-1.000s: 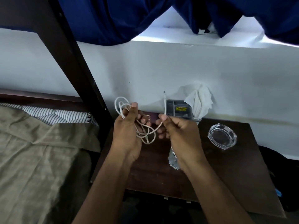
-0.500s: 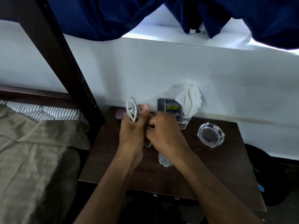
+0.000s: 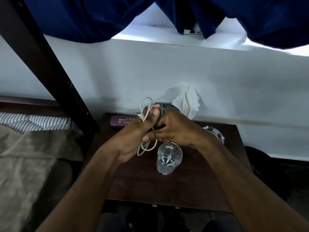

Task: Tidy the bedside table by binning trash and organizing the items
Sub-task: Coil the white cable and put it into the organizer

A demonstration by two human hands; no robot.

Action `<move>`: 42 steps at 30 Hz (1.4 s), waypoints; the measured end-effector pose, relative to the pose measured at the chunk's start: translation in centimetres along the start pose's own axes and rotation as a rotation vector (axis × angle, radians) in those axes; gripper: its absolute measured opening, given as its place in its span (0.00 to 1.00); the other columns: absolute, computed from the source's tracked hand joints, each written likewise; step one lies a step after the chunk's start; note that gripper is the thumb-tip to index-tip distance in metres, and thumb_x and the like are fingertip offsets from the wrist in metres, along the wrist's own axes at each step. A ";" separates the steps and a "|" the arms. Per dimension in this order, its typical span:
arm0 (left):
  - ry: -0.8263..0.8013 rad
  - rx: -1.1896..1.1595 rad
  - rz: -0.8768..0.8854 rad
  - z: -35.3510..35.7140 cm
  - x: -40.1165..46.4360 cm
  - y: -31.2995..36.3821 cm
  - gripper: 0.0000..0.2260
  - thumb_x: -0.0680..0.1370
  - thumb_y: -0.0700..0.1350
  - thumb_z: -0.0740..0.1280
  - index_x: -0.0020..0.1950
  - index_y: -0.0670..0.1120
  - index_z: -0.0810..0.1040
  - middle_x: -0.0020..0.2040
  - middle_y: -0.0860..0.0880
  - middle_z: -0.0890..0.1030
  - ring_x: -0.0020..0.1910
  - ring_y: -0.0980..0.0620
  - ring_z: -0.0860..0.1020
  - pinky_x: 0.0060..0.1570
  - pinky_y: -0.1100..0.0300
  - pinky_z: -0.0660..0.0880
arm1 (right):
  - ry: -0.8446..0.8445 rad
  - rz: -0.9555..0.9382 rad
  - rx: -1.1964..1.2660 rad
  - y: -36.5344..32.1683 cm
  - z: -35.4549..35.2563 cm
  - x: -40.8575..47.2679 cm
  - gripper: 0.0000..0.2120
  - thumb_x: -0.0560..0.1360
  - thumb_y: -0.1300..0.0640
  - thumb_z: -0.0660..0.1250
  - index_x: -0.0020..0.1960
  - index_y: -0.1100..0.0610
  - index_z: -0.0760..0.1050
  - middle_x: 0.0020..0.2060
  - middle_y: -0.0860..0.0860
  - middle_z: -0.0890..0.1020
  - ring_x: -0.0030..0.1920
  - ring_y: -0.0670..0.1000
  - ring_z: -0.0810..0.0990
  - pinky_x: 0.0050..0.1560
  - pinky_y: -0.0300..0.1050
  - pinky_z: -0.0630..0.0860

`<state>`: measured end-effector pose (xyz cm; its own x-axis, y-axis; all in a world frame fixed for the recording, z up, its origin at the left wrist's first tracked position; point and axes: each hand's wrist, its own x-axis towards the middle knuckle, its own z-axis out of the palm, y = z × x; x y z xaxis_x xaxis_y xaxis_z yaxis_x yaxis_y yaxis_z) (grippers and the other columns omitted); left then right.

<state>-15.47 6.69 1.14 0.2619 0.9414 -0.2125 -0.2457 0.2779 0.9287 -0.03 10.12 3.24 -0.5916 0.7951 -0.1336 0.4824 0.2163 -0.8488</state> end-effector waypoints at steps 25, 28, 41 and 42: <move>-0.090 0.444 0.179 0.3 7.9 3.1 0.26 0.76 0.71 0.53 0.57 0.50 0.70 0.35 0.53 0.85 0.35 0.50 0.86 0.38 0.62 0.81 | 0.216 0.010 0.391 3.4 -4.3 4.0 0.17 0.64 0.53 0.81 0.39 0.68 0.85 0.33 0.75 0.79 0.30 0.63 0.71 0.24 0.40 0.70; 0.114 0.607 0.255 0.4 8.8 2.8 0.27 0.77 0.67 0.59 0.60 0.46 0.73 0.43 0.57 0.85 0.45 0.57 0.85 0.44 0.62 0.81 | 0.381 0.081 0.398 4.2 -4.4 4.5 0.13 0.64 0.53 0.81 0.34 0.63 0.85 0.26 0.64 0.79 0.27 0.58 0.71 0.24 0.42 0.68; 0.543 0.928 0.331 -2.5 11.5 -2.3 0.07 0.77 0.34 0.69 0.42 0.37 0.85 0.27 0.54 0.72 0.24 0.62 0.68 0.28 0.74 0.64 | 0.780 0.321 0.176 6.6 -1.8 7.6 0.11 0.71 0.60 0.78 0.33 0.64 0.82 0.23 0.57 0.82 0.15 0.50 0.76 0.18 0.38 0.71; 0.561 0.853 0.322 -2.3 11.8 -2.4 0.06 0.76 0.34 0.70 0.44 0.37 0.87 0.30 0.50 0.79 0.25 0.64 0.70 0.29 0.77 0.65 | 0.781 0.329 0.203 6.8 -1.5 7.8 0.12 0.70 0.60 0.78 0.33 0.65 0.82 0.23 0.58 0.82 0.15 0.51 0.77 0.19 0.40 0.73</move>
<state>-13.97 17.57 -4.28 -0.2185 0.9605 0.1725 0.5641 -0.0199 0.8254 -0.35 18.66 -2.79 0.2055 0.9767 -0.0623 0.3826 -0.1388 -0.9134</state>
